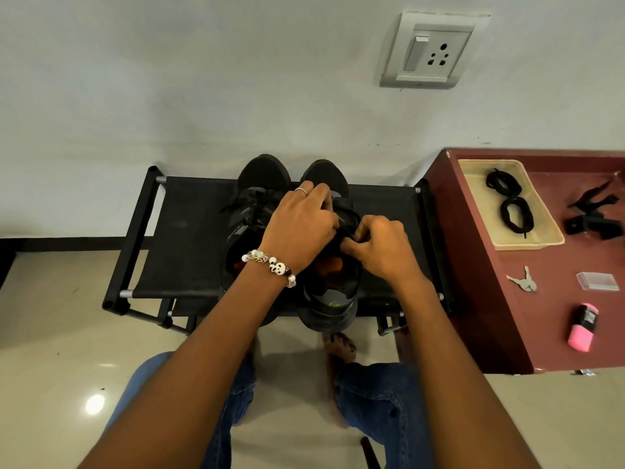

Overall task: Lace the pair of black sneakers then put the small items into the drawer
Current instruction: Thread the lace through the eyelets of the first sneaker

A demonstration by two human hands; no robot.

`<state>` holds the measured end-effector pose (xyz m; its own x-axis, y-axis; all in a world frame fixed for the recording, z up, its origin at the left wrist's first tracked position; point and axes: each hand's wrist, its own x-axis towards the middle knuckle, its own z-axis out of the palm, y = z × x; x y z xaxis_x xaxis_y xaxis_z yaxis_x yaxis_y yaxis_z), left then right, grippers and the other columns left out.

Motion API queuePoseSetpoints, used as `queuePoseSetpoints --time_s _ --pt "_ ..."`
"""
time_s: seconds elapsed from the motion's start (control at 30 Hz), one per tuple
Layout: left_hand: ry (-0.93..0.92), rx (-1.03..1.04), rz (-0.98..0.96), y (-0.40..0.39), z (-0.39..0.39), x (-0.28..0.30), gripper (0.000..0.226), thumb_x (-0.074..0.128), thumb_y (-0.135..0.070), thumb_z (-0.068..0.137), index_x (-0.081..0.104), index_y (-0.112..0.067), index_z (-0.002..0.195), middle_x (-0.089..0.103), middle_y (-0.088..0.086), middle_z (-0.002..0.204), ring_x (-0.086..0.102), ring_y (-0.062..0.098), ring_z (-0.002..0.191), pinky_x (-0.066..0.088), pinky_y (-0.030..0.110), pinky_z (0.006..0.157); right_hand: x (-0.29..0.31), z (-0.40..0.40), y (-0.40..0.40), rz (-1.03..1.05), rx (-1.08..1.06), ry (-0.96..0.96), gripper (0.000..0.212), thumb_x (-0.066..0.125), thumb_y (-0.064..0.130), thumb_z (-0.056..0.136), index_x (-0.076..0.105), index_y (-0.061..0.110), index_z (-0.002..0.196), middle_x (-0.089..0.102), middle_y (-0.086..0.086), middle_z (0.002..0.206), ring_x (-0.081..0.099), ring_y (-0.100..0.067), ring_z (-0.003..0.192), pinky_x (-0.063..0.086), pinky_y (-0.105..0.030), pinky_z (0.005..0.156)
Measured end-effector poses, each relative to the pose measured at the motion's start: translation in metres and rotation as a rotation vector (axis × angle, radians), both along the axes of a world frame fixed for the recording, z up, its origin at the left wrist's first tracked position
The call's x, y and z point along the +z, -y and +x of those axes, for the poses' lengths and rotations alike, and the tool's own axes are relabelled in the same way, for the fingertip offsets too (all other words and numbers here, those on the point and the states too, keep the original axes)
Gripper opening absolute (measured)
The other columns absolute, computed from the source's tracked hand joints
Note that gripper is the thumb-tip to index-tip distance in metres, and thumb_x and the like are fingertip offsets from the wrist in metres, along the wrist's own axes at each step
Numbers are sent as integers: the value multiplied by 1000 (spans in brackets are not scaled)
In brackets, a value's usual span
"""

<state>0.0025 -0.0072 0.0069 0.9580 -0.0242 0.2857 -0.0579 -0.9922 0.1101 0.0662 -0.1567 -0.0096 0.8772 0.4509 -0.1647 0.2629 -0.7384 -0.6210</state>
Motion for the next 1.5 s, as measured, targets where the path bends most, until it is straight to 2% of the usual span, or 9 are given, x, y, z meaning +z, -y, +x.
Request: queuePoseSetpoints --time_s 0.17,0.37,0.47,0.53,0.73,0.93,1.1,1.3,1.5 --pt "-87 193 -297 3 0 -13 14 59 -26 91 68 -16 96 54 2 115 48 24 110 44 41 88 -1 0 1 9 -16 1 30 76 30 77 51 15 68 57 -1 64 58 -23 64 50 -36 60" --pt "124 404 -1947 -10 -3 24 23 39 -9 102 56 -11 87 69 5 84 68 22 82 55 32 75 0 0 1 23 -21 -8 28 76 27 76 53 11 69 54 1 61 54 -19 60 49 -35 60" --pt "337 218 -2367 -15 -5 34 24 35 -11 104 50 -12 85 55 4 68 53 20 57 53 37 68 0 0 0 25 -19 -13 29 76 27 75 52 12 68 53 1 61 53 -17 59 47 -34 58" --pt "390 229 -2215 -16 -4 32 22 36 -12 104 49 -15 86 48 1 65 41 13 51 46 29 55 1 0 0 27 -15 -12 29 76 27 76 53 10 69 53 2 60 51 -16 58 47 -34 58" --pt "-154 68 -496 -8 -4 5 31 72 -36 83 68 -27 112 50 0 108 48 6 97 40 17 88 1 0 1 6 -5 3 31 77 33 77 54 13 71 57 0 66 57 -20 64 48 -34 58" --pt "-65 95 -58 6 -3 7 18 71 -27 84 76 -12 94 58 10 114 54 28 104 49 36 77 3 -1 0 -2 -5 -13 31 77 29 78 51 16 69 57 1 67 57 -19 63 50 -35 58" --pt "-102 229 -489 -1 -1 -5 23 59 -28 93 67 -7 86 59 9 99 53 20 92 46 35 79 0 1 1 10 -22 -11 30 77 29 76 52 13 68 58 -1 66 59 -22 65 51 -37 60" --pt "-60 317 -1715 -1 -6 18 22 45 -17 102 57 -12 84 69 3 81 67 14 74 41 22 49 1 0 1 29 -31 -20 29 76 27 75 55 7 71 55 1 62 56 -20 62 49 -36 60" --pt "78 299 -1376 -4 -2 8 10 49 -15 100 54 -16 92 56 -6 69 55 3 56 44 19 56 2 1 2 32 -25 -40 28 76 27 76 54 11 69 56 2 62 55 -16 60 48 -32 57"
